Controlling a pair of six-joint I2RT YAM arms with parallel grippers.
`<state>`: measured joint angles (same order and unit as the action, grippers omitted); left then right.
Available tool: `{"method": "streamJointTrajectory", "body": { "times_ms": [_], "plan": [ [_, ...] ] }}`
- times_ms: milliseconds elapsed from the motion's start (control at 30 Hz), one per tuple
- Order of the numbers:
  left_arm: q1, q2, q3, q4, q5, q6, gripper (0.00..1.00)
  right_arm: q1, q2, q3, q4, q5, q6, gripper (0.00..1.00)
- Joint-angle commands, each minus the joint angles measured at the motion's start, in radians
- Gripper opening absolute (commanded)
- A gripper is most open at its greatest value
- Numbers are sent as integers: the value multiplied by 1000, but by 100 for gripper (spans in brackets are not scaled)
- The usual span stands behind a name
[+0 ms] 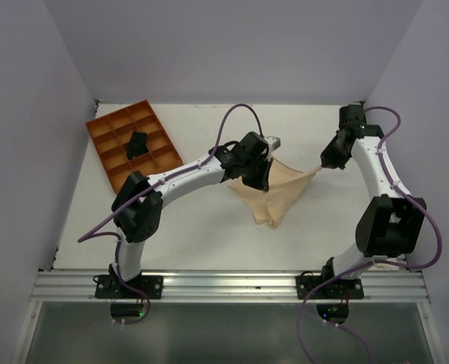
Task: Roll the underwear
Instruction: Fold the underwear
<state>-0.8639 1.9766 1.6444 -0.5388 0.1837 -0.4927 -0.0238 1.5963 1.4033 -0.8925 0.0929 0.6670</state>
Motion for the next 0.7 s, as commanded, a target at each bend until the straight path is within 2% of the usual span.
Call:
{"method": "streamJointTrajectory", "body": {
  "times_ms": [0, 267, 533, 667],
  "plan": [
    [-52, 2, 67, 22, 66, -23, 0, -73, -54, 7, -54, 60, -53, 0],
    [-170, 77, 175, 5, 123, -72, 0, -198, -136, -70, -118, 126, -110, 0],
    [-224, 25, 143, 37, 160, -142, 0, -266, -243, -113, -177, 263, -132, 0],
    [-256, 4, 140, 47, 174, -149, 0, -266, -295, -113, -184, 272, -71, 0]
  ]
}}
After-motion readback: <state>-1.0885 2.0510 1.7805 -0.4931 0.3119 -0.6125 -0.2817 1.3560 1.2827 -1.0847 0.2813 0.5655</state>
